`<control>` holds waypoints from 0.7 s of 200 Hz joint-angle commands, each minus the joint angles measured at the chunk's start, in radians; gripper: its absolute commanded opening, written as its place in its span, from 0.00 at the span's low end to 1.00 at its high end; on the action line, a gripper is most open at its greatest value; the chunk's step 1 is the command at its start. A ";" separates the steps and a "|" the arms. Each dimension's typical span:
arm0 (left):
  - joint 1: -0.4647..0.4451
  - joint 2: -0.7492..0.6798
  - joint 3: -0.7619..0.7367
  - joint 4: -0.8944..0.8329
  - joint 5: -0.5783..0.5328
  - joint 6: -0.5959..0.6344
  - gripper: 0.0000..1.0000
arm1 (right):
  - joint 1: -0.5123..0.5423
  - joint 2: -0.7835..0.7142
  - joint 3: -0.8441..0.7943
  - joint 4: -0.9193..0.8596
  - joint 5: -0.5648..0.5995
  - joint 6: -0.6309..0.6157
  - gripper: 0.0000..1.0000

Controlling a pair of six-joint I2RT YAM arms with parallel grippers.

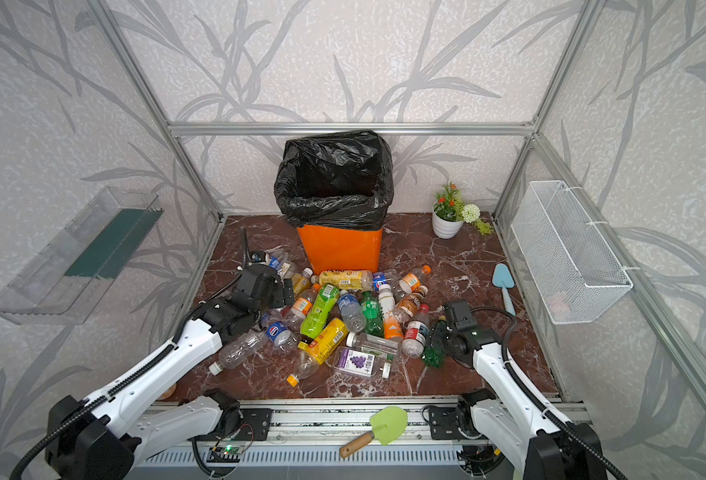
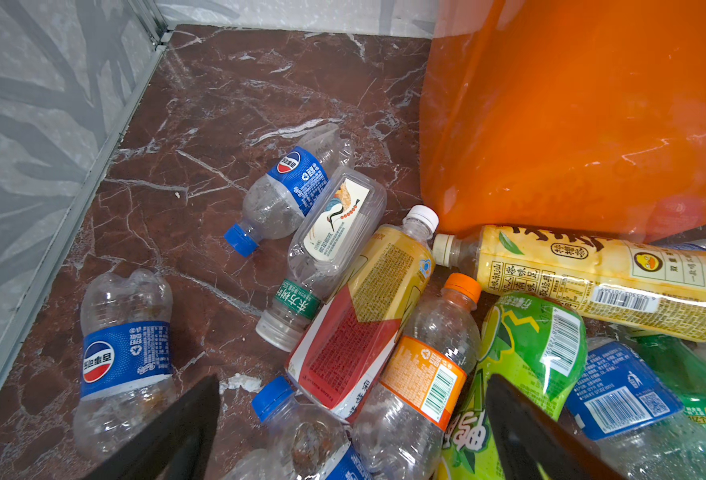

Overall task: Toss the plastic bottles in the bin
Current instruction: 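Grasp the green Sprite bottle with the right gripper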

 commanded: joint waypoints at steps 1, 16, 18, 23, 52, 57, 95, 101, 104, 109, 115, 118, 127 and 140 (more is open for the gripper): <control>-0.004 -0.013 0.019 -0.021 -0.035 -0.003 0.99 | 0.004 0.062 -0.006 0.031 0.008 0.007 0.75; -0.004 -0.013 0.020 -0.027 -0.036 -0.004 0.99 | 0.004 0.097 -0.002 0.023 0.034 0.010 0.70; -0.005 -0.014 0.020 -0.029 -0.036 -0.005 0.99 | 0.004 0.100 -0.002 0.024 0.035 0.010 0.70; -0.006 -0.015 0.022 -0.029 -0.036 -0.005 0.99 | 0.004 0.103 -0.006 0.031 0.040 0.025 0.70; -0.004 -0.020 0.022 -0.032 -0.044 -0.004 0.99 | 0.003 0.087 -0.029 0.089 0.050 0.062 0.66; -0.005 -0.020 0.024 -0.032 -0.045 -0.004 0.99 | 0.002 0.079 -0.028 0.090 0.050 0.059 0.64; -0.005 -0.020 0.027 -0.035 -0.046 -0.013 0.99 | 0.002 -0.040 0.021 0.056 0.089 0.025 0.49; -0.005 -0.019 0.027 -0.035 -0.048 -0.016 0.99 | 0.002 -0.067 0.030 0.050 0.099 0.025 0.47; -0.005 -0.020 0.027 -0.036 -0.048 -0.019 0.99 | 0.003 -0.082 0.033 0.048 0.105 0.024 0.46; -0.005 -0.020 0.026 -0.037 -0.054 -0.028 0.99 | 0.002 -0.104 0.040 0.045 0.115 0.025 0.44; -0.005 -0.020 0.026 -0.040 -0.067 -0.043 0.99 | 0.002 -0.126 0.046 0.044 0.122 -0.002 0.43; -0.005 -0.021 0.025 -0.041 -0.070 -0.047 0.99 | 0.002 -0.146 0.052 0.045 0.129 -0.009 0.42; -0.003 -0.025 0.021 -0.040 -0.074 -0.050 0.99 | 0.002 -0.187 0.067 0.040 0.143 -0.018 0.40; -0.004 -0.029 0.019 -0.039 -0.080 -0.055 0.99 | 0.002 -0.237 0.098 0.037 0.157 -0.041 0.38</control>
